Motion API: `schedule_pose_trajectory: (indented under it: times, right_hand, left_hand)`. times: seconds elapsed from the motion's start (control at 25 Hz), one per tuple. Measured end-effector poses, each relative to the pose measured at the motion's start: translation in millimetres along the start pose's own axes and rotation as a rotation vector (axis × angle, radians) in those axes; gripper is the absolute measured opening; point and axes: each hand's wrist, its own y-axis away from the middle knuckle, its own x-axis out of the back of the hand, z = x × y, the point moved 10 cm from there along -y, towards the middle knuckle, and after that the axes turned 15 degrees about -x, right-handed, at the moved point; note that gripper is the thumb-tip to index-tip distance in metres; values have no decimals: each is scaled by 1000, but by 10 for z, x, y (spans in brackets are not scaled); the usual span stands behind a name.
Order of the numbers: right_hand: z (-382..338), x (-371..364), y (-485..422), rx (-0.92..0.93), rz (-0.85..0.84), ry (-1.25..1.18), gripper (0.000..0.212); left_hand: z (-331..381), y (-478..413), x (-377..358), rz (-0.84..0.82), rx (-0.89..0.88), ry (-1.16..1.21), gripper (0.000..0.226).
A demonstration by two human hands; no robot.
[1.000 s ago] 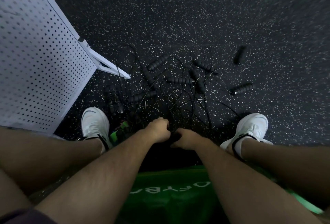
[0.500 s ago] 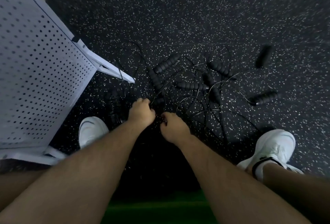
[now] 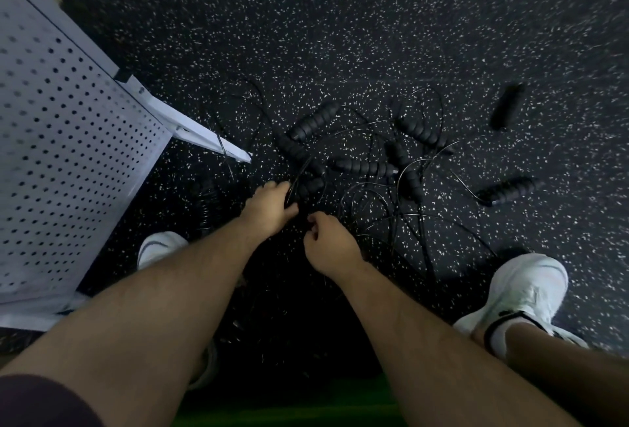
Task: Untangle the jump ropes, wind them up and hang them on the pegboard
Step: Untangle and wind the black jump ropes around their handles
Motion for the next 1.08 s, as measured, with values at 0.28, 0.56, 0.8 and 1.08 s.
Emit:
schedule_pose_trajectory:
  times: [0.28,0.56,0.8,1.08]
  right_hand:
    - [-181,745,372,86,202,-138,30]
    - [-346,1330,935,198,319,-167,24]
    - [-659,2367,1596,295,518,-196,20]
    - [-1181,3978,2602,502,744,-119,15]
  left_hand:
    - [760,156,734,123,-284,-181,38]
    - [1551,641,1331,152,-458,-358,38]
    - [2623,996,2580,421,-636,-313,35]
    - [3416,1399,3782,594,-768,-299,29]
